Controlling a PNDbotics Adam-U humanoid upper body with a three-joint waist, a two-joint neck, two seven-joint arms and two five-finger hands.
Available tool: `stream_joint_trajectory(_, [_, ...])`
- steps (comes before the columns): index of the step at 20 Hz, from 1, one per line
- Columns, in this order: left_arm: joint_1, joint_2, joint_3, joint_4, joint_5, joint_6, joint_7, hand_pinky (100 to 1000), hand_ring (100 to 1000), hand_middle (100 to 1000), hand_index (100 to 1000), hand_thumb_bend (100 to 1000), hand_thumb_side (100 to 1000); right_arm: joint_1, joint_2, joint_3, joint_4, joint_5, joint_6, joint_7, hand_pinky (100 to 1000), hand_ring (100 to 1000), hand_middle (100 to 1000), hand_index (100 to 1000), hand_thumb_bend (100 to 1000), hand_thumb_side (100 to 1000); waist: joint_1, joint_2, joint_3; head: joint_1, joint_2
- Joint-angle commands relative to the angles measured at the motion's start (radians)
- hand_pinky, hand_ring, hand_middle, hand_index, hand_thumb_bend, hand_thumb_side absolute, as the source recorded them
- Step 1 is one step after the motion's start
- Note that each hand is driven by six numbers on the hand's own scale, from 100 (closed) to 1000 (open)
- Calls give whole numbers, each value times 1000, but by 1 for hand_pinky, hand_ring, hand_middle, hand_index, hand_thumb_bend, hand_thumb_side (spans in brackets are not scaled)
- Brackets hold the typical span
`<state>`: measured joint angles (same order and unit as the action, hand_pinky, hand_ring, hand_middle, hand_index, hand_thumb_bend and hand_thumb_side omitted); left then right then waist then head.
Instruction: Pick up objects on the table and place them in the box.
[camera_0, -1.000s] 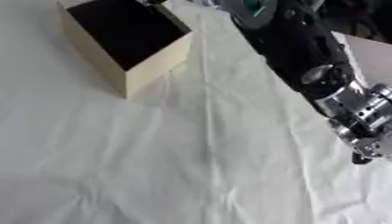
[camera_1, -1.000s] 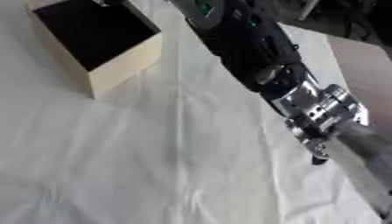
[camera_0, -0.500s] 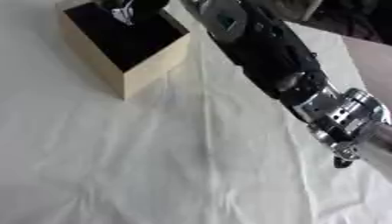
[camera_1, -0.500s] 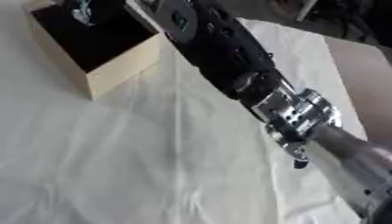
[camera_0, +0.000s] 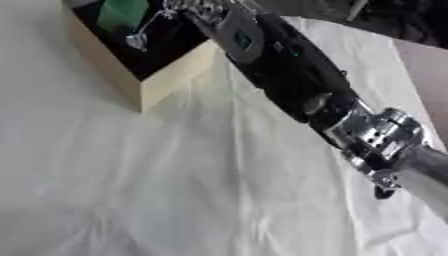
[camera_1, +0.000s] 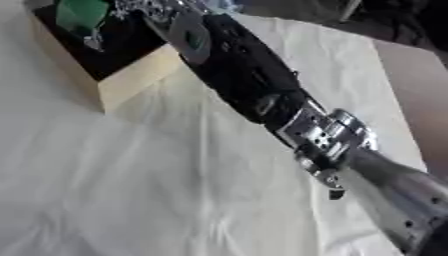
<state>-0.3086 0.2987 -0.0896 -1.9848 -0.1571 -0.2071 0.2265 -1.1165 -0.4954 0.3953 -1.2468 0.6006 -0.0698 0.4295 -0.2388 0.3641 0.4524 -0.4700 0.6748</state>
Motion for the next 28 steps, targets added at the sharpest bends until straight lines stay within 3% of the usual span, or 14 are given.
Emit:
stream_joint_trajectory(1, [-10,-1,2,-15,7,0,0,565,579,758,721,213,719,-13,-10,-4,2,23,-20,10,751,789,729,802,100,161,13,-16,1,-5,-14])
stream_joint_trajectory(2, [-10,-2,2,-15,7,0,0,566,579,758,721,213,719,-13,-9,-3,3,30,-27,15,764,808,745,824,104,211,13,-16,1,-5,-15])
stream_joint_trajectory(5, [-11,-3,2,-15,8,1,-1,566,579,758,721,211,720,-15,-11,-5,2,61,-47,36,801,880,808,877,243,340,13,-15,2,-6,-15])
stream_joint_trajectory(7, [-11,-3,1,-15,9,1,-1,566,579,759,721,210,720,-19,-13,-12,-3,81,-54,41,824,908,833,897,243,393,13,-16,3,-4,-14])
stream_joint_trajectory(8, [-10,-4,1,-15,9,1,-2,567,579,759,721,211,720,-21,-14,-15,-5,89,-56,43,825,910,836,898,279,369,13,-17,2,-4,-13])
stream_joint_trajectory(10, [-10,-4,1,-15,9,3,-3,567,579,759,721,210,721,-27,-17,-23,-12,95,-58,43,823,904,829,893,270,371,13,-18,2,-2,-12])
stream_joint_trajectory(17, [-2,2,6,-15,7,7,-4,569,580,759,721,212,719,-43,-54,-62,-118,-7,-6,-18,804,842,766,865,122,303,13,-36,-7,20,0])
stream_joint_trajectory(20, [2,9,12,-15,3,7,2,571,581,759,722,214,715,-32,-97,-80,-215,-67,37,-49,803,824,756,862,100,276,13,-50,-16,53,8])
stream_joint_trajectory(23, [3,16,18,-15,-1,6,8,572,582,759,723,216,713,9,-166,-101,-370,-135,83,-77,805,817,750,859,100,315,13,-60,-25,107,17])
stream_joint_trajectory(28, [2,25,27,-15,-9,5,19,575,584,759,723,218,708,130,-266,-195,-664,-279,195,-145,802,804,737,848,100,338,13,-71,-34,187,24])
